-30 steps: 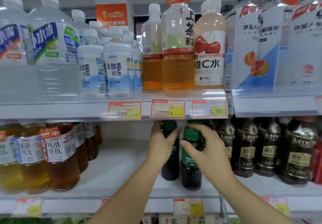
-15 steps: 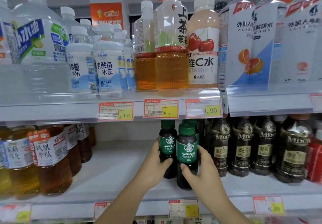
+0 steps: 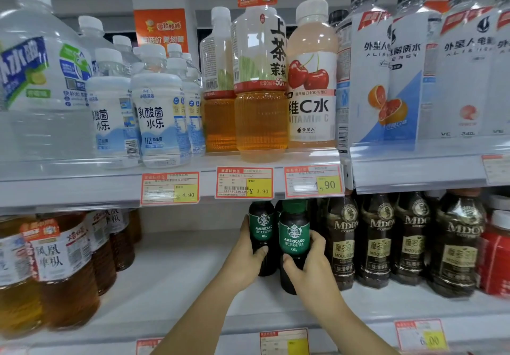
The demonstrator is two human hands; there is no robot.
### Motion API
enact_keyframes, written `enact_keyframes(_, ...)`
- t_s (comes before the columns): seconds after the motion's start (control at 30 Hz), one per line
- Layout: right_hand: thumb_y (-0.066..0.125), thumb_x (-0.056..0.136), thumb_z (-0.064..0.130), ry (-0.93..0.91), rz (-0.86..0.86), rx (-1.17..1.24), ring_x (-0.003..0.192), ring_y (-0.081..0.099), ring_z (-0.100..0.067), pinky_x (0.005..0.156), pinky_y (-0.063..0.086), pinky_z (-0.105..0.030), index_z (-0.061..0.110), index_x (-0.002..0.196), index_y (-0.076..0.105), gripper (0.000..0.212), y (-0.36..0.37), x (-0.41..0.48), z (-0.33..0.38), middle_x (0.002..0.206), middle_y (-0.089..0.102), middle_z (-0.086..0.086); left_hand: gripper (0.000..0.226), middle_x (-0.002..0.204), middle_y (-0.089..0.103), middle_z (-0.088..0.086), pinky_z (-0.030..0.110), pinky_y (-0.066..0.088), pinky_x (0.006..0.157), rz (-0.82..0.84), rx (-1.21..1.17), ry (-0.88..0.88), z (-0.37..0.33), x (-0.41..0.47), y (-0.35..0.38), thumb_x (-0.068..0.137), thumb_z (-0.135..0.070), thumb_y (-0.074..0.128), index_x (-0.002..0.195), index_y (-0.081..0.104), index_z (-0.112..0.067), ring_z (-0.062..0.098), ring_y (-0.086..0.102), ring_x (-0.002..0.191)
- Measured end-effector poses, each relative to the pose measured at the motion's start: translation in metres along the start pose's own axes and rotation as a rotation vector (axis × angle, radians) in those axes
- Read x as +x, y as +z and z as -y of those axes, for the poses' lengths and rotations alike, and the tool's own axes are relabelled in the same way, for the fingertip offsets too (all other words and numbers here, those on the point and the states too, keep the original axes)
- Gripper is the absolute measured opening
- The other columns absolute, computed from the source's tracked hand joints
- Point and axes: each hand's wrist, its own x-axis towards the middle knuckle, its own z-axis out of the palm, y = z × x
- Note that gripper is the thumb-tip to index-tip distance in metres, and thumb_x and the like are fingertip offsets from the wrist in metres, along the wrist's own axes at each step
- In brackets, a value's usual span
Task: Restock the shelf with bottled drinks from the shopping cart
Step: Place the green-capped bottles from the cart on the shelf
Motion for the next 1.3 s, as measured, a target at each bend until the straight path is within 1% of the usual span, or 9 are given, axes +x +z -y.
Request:
enact_keyframes(0.2,0.058,0.088,0.010,-0.003,-0.014,-0.028,0.113,0.050,-0.016,0.088,0.039,-0.020,0.013,0.136,0.023,0.059,0.004,0.002,0.003,0.123,0.049,-0.002,0.072,0.123,0.041,-0.029,-0.004,0.032,0.086,0.026,0.021,0.006,0.006,0.005,-0.002,0.091,0.006,0.046,0.117,0.024,-0.057,-0.028,0.038,0.108)
enact_keyframes(0.33,0.054,0.090,0.009,-0.062,-0.003,-0.102,0.135,0.032,-0.017,0.111,0.030,-0.033,0.011,0.147,0.014,0.069,-0.002,-0.009,0.013,0.145,0.034,-0.007,0.064,0.134,0.046,-0.007,0.021,0.037,0.103,-0.038,0.042,-0.043,-0.002,0.001,0.003,0.091,0.001,0.050,0.133,0.026,-0.041,0.008,0.044,0.126)
enact_keyframes(0.4,0.052,0.092,0.013,-0.158,-0.055,-0.178,0.141,0.019,-0.009,0.116,0.019,-0.025,0.019,0.148,0.011,0.070,-0.005,-0.024,0.018,0.152,0.023,0.001,0.067,0.146,0.037,0.006,0.035,0.032,0.111,-0.118,0.095,-0.071,-0.008,-0.005,0.005,0.092,-0.007,0.054,0.147,0.018,-0.022,0.019,0.037,0.134)
enact_keyframes(0.57,0.049,0.090,0.021,-0.505,0.005,-0.203,0.126,0.038,-0.002,0.105,0.030,-0.017,0.026,0.132,0.042,0.042,0.005,-0.068,0.033,0.132,0.046,0.008,0.054,0.135,0.040,-0.013,-0.001,0.027,0.090,-0.330,0.273,0.111,-0.021,-0.077,-0.006,0.094,-0.023,0.052,0.142,0.029,-0.035,-0.008,0.039,0.120)
enact_keyframes(0.7,0.050,0.089,0.016,-0.583,0.311,-0.117,0.096,0.056,-0.009,0.084,0.044,-0.019,0.017,0.107,0.062,0.022,0.048,-0.103,0.037,0.103,0.064,0.005,0.033,0.108,0.054,-0.021,0.002,0.037,0.084,-0.544,0.361,0.172,0.001,-0.172,-0.038,0.091,-0.015,0.049,0.119,0.051,-0.033,-0.011,0.051,0.100)
enact_keyframes(0.87,0.051,0.090,0.017,-0.491,0.774,-0.130,0.091,0.061,-0.015,0.079,0.050,-0.027,0.012,0.104,0.067,0.022,0.136,-0.172,0.016,0.100,0.068,-0.001,0.021,0.097,0.058,-0.017,-0.001,0.038,0.079,-0.765,0.464,-0.232,0.064,-0.313,-0.061,0.092,-0.006,0.053,0.109,0.063,-0.014,-0.009,0.051,0.091)
enact_keyframes(1.0,0.059,0.085,0.005,-0.447,1.042,-0.088,0.090,0.063,-0.020,0.080,0.051,-0.032,0.010,0.099,0.068,0.018,0.208,-0.238,-0.006,0.096,0.068,-0.002,0.034,0.099,0.059,-0.025,-0.001,0.037,0.080,-0.831,0.428,-0.641,0.104,-0.429,-0.055,0.092,-0.006,0.053,0.105,0.059,-0.038,-0.011,0.055,0.093)
enact_keyframes(1.1,0.059,0.084,0.007,-0.413,1.247,-0.114,0.090,0.062,-0.020,0.079,0.051,-0.035,0.013,0.101,0.067,0.020,0.259,-0.288,-0.027,0.096,0.066,-0.001,0.027,0.095,0.056,-0.033,-0.003,0.035,0.074,-0.874,0.387,-0.930,0.128,-0.507,-0.045,0.093,-0.012,0.052,0.105,0.063,-0.033,-0.022,0.050,0.092)
enact_keyframes(1.3,0.058,0.087,0.015,-0.305,1.512,-0.222,0.097,0.058,-0.014,0.081,0.044,-0.025,0.016,0.110,0.063,0.023,0.361,-0.370,-0.072,0.106,0.062,0.002,0.022,0.096,0.056,-0.028,0.011,0.039,0.071,-0.898,0.334,-1.245,0.181,-0.612,-0.044,0.093,-0.019,0.052,0.103,0.061,-0.037,-0.005,0.054,0.088)
